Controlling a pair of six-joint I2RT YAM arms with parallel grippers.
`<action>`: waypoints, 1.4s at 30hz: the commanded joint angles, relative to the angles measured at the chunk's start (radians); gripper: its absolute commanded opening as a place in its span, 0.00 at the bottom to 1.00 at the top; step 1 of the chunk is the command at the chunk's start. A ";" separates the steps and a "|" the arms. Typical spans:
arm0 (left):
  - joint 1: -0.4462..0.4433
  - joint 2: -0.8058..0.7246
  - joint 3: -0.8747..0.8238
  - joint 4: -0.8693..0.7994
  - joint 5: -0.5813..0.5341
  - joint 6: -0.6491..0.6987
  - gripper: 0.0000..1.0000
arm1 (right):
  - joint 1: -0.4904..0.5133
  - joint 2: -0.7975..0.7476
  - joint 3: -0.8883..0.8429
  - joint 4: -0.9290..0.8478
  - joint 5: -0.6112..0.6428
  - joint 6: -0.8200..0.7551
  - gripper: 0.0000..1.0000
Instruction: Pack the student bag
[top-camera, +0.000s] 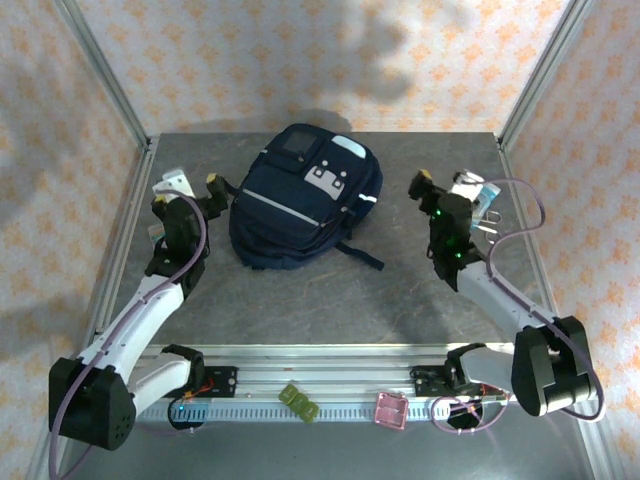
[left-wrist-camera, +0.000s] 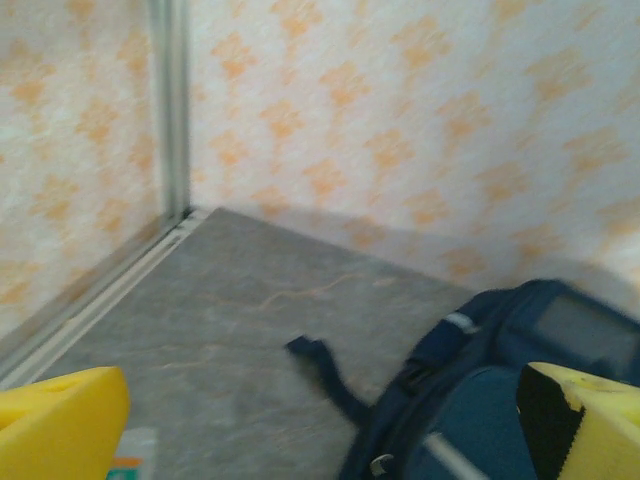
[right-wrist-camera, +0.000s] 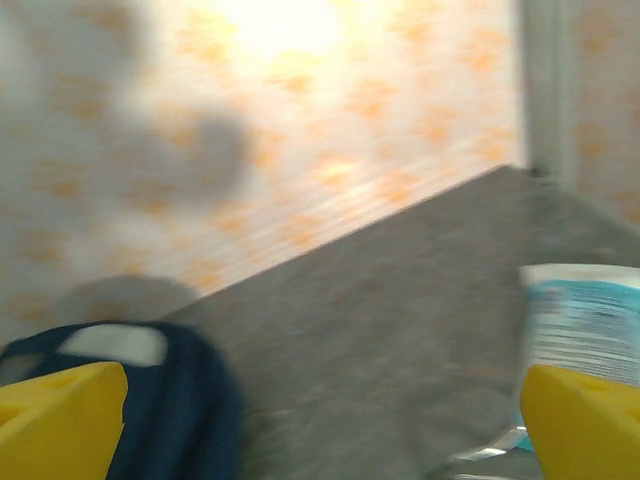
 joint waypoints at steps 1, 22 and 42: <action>0.028 0.028 -0.095 0.155 -0.091 0.098 0.99 | -0.020 0.018 -0.132 0.237 0.218 -0.109 1.00; 0.067 0.498 -0.526 1.234 0.019 0.192 0.99 | -0.098 0.272 -0.403 0.761 0.017 -0.261 1.00; 0.080 0.516 -0.477 1.171 0.011 0.181 1.00 | -0.192 0.331 -0.385 0.750 -0.178 -0.218 1.00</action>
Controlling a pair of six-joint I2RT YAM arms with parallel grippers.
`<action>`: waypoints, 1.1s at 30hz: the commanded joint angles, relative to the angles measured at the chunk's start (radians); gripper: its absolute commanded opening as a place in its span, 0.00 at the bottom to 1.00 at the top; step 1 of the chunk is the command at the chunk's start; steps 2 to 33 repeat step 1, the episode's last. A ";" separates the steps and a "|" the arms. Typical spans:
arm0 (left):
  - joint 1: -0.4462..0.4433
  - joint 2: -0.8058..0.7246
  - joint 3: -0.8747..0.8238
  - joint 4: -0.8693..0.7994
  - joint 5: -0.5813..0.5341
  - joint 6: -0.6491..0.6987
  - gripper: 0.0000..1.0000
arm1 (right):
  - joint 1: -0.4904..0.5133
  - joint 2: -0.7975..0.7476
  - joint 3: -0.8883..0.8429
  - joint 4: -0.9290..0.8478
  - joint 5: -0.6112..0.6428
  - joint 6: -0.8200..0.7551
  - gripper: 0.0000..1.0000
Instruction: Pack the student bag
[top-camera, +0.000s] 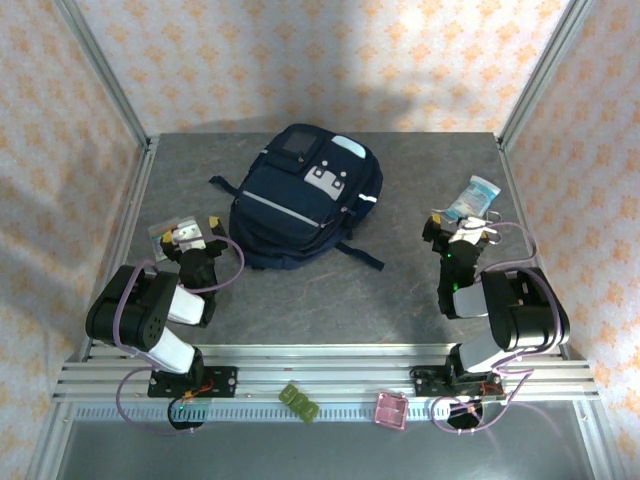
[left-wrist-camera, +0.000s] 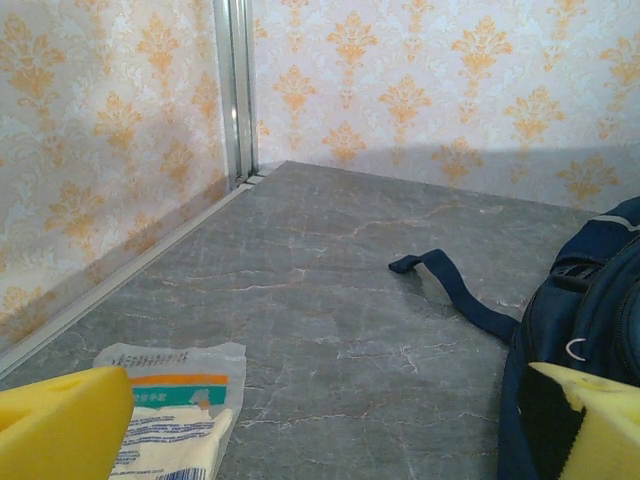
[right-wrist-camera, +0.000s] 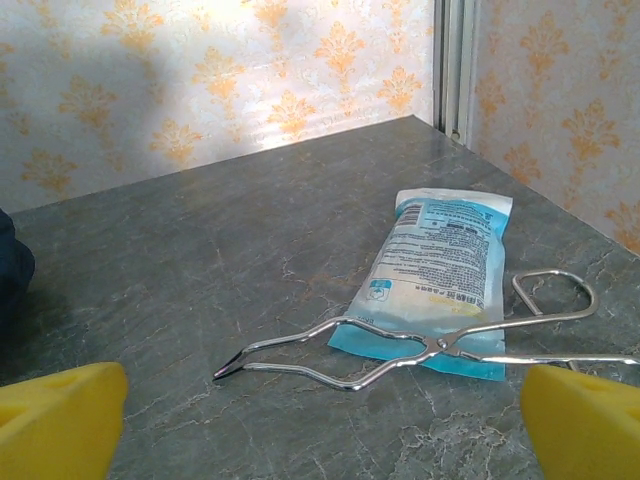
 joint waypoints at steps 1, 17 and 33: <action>0.009 -0.002 0.012 0.046 0.006 0.003 1.00 | -0.009 -0.003 0.009 0.014 -0.012 0.003 1.00; 0.009 -0.002 0.012 0.046 0.006 0.003 1.00 | -0.009 -0.003 0.009 0.014 -0.012 0.003 1.00; 0.009 -0.002 0.012 0.046 0.006 0.003 1.00 | -0.009 -0.003 0.009 0.014 -0.012 0.003 1.00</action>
